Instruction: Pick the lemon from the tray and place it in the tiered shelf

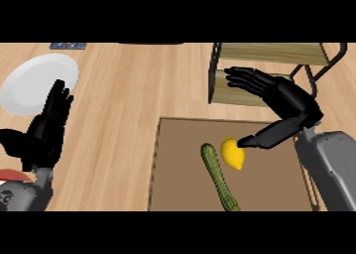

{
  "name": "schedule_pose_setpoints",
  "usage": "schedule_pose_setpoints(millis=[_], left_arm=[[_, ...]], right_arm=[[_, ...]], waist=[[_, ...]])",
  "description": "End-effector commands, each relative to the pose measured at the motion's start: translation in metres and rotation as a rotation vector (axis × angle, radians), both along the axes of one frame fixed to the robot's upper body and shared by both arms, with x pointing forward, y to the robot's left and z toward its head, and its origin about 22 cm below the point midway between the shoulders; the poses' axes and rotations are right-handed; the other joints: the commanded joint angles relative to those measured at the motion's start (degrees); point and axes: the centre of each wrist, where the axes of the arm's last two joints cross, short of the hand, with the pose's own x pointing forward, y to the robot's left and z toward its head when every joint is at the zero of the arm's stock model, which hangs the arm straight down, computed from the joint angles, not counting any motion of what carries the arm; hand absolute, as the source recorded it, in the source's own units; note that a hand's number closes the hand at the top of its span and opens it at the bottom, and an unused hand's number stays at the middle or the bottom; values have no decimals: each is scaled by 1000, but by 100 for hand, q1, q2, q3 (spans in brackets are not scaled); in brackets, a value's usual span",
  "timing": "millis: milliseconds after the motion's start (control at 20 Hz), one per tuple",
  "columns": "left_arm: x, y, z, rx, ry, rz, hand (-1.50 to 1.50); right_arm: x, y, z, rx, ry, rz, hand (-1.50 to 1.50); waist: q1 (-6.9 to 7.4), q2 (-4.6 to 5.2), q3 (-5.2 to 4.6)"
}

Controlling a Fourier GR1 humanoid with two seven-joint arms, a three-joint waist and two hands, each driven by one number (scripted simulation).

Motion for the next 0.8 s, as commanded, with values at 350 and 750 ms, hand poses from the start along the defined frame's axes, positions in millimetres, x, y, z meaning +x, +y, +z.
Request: schedule_pose_setpoints(millis=[350, 750], left_arm=[[-16, 6, -3, 1, 12, 22, 0], [-12, 7, 6, -9, 24, -5, 0]], right_arm=[[-25, 31, 96, -728, -253, 304, -150], [-61, 91, 89, -1115, -355, 230, -150]], waist=[[-84, -67, -17], [-94, -10, -10]])
